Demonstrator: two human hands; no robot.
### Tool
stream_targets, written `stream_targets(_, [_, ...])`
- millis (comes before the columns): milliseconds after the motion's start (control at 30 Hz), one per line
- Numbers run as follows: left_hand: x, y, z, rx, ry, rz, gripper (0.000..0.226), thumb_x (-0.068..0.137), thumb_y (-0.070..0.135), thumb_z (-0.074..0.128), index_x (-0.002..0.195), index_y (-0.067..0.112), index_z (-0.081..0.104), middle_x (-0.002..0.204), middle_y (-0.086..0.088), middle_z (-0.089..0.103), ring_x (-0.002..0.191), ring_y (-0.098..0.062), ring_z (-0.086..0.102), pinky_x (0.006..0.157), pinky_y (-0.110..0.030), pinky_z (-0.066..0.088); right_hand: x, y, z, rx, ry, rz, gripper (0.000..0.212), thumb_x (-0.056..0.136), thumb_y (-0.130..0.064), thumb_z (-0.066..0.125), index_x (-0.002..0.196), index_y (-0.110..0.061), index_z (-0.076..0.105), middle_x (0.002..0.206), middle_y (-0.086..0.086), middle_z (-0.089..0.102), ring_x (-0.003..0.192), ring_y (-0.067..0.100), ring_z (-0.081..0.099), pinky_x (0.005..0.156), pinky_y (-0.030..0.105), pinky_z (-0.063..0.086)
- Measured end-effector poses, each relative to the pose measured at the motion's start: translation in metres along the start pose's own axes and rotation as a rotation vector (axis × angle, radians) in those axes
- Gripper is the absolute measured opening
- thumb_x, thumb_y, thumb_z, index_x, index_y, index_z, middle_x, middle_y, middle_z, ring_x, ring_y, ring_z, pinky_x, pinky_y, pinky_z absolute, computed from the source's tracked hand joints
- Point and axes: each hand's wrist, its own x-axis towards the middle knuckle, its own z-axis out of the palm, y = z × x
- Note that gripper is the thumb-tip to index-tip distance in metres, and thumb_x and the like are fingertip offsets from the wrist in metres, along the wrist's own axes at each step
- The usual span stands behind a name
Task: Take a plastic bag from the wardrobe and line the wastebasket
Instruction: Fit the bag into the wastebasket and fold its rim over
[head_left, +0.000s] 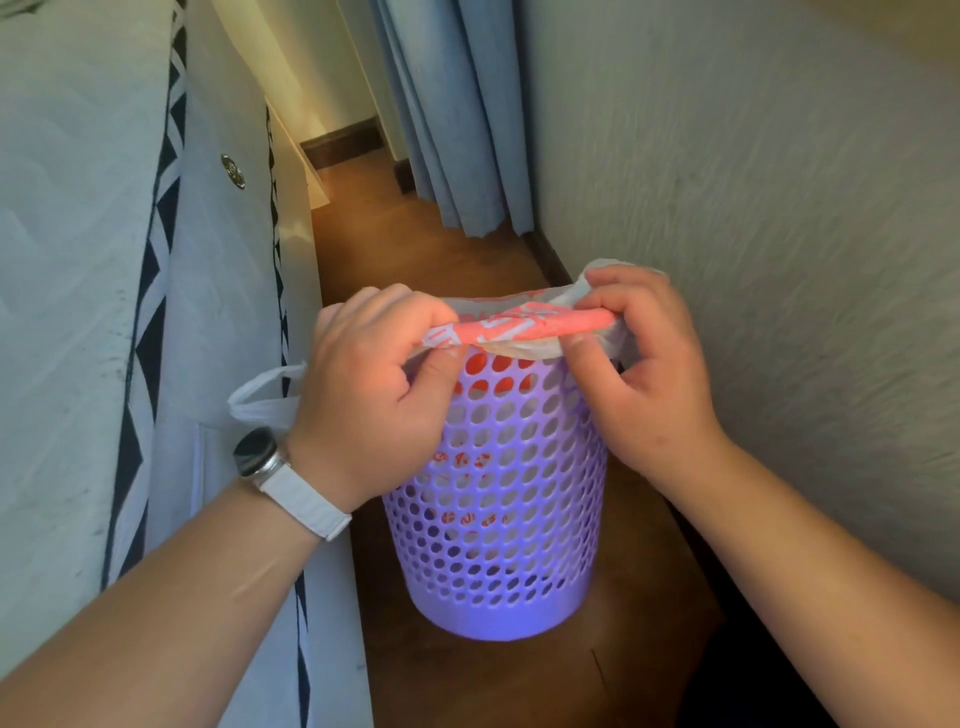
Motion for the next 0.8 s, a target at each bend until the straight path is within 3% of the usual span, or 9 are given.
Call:
stream_targets(100, [0.000, 0.000, -0.001, -0.042, -0.001, 0.028, 0.018, 0.087, 0.026, 0.052, 0.084, 0.012, 0.063, 0.080, 0.004, 0.054, 0.076, -0.022, 0.053, 0.072, -0.049, 0.044, -0.001, -0.006, 0.003, 0.000, 0.052, -0.009, 0.019, 0.088, -0.020, 0.057, 0.087, -0.001, 0.060, 0.098, -0.001, 0.055, 0.098, 0.020, 0.055, 0.086, 0.044, 0.045])
stream_targets(233, [-0.004, 0.011, 0.004, 0.070, -0.057, 0.100, 0.033, 0.087, 0.038, 0.056, 0.108, 0.015, 0.067, 0.102, -0.003, 0.063, 0.097, -0.025, 0.060, 0.086, -0.046, 0.042, -0.006, -0.014, 0.010, -0.096, 0.081, -0.016, 0.020, 0.086, -0.022, 0.061, 0.084, -0.003, 0.060, 0.091, 0.001, 0.057, 0.089, 0.027, 0.057, 0.078, 0.051, 0.045])
stream_targets(400, [-0.007, 0.017, 0.009, 0.133, -0.072, 0.090, 0.025, 0.093, 0.033, 0.050, 0.103, 0.017, 0.067, 0.087, 0.000, 0.062, 0.083, -0.025, 0.059, 0.078, -0.040, 0.039, -0.010, -0.028, 0.016, -0.173, 0.067, -0.041, 0.021, 0.083, -0.028, 0.064, 0.084, -0.007, 0.061, 0.087, 0.006, 0.061, 0.087, 0.028, 0.058, 0.077, 0.048, 0.043])
stream_targets(533, [-0.006, 0.010, 0.007, 0.169, -0.085, 0.096, 0.024, 0.094, 0.034, 0.047, 0.089, 0.018, 0.063, 0.078, 0.001, 0.056, 0.076, -0.026, 0.055, 0.069, -0.045, 0.038, -0.011, -0.032, 0.015, -0.125, 0.013, -0.050, 0.025, 0.083, -0.030, 0.062, 0.092, -0.007, 0.062, 0.094, 0.005, 0.063, 0.095, 0.027, 0.060, 0.083, 0.051, 0.044])
stream_targets(667, [-0.003, 0.003, 0.002, 0.181, -0.055, 0.086, 0.026, 0.092, 0.034, 0.047, 0.079, 0.016, 0.060, 0.072, 0.002, 0.051, 0.071, -0.026, 0.051, 0.067, -0.043, 0.036, -0.006, -0.017, 0.000, -0.175, -0.031, -0.138, 0.036, 0.082, -0.032, 0.063, 0.105, -0.003, 0.065, 0.114, 0.011, 0.062, 0.108, 0.027, 0.058, 0.097, 0.054, 0.040])
stream_targets(800, [-0.001, 0.000, 0.000, 0.193, -0.022, 0.099, 0.025, 0.090, 0.031, 0.049, 0.075, 0.014, 0.057, 0.070, 0.007, 0.041, 0.068, -0.026, 0.048, 0.066, -0.034, 0.027, 0.002, 0.001, -0.006, -0.095, -0.122, -0.073, 0.045, 0.084, -0.034, 0.063, 0.115, -0.002, 0.063, 0.130, 0.012, 0.054, 0.124, 0.025, 0.050, 0.108, 0.041, 0.038])
